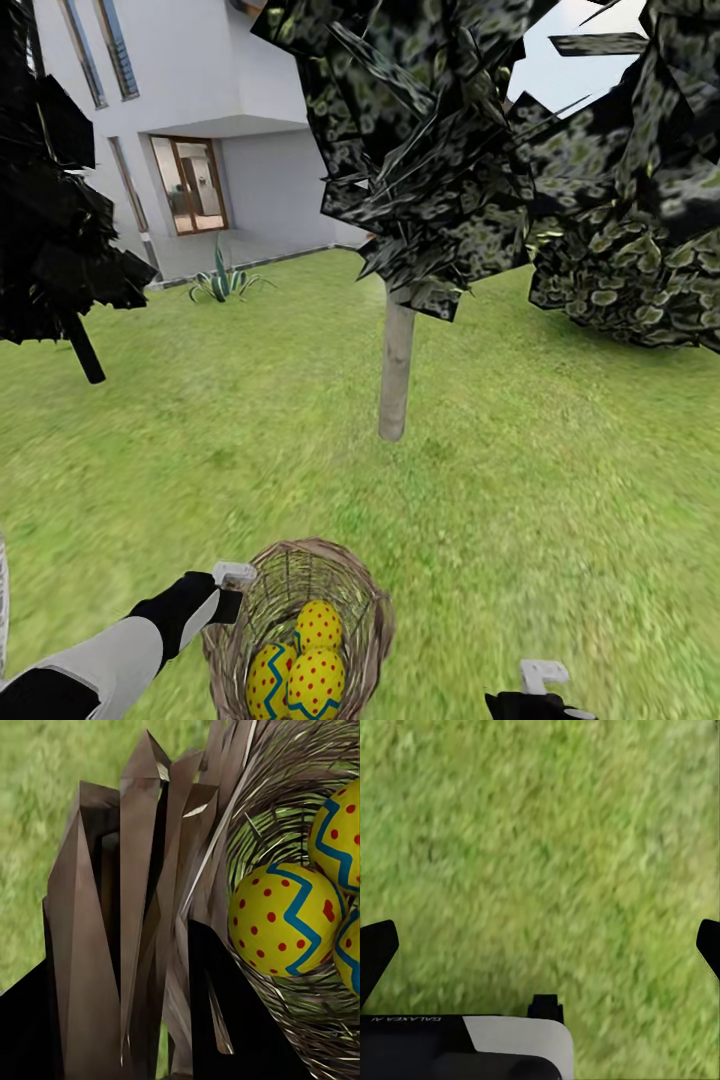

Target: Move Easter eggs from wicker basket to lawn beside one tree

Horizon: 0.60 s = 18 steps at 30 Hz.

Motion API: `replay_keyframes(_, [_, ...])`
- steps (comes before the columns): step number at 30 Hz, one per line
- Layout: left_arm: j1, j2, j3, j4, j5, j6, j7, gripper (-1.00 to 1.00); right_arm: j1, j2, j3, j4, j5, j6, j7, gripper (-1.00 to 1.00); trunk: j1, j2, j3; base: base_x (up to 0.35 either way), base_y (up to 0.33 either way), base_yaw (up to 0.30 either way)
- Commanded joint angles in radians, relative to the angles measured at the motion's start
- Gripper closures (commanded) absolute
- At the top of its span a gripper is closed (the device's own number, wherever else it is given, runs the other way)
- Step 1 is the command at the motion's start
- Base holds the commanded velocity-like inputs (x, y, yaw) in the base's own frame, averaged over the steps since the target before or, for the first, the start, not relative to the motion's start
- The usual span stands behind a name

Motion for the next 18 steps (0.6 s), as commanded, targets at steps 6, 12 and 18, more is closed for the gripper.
replay_keyframes(6, [0.000,0.001,-0.003,-0.003,0.014,0.006,0.006,1.00,0.000,0.001,-0.009,-0.002,0.009,0.005,0.007,-1.00,0.001,-0.002,-0.002,0.326,0.000,0.000])
replay_keyframes(12, [0.000,0.000,-0.004,-0.003,0.014,0.006,0.006,1.00,0.000,0.001,-0.009,-0.002,0.009,0.004,0.007,-1.00,0.001,-0.002,-0.002,0.327,0.000,0.000])
replay_keyframes(18, [0.000,0.001,-0.004,-0.003,0.014,0.006,0.006,1.00,0.000,0.001,-0.009,-0.002,0.007,0.005,0.007,-1.00,0.001,-0.002,-0.002,0.327,0.000,0.000])
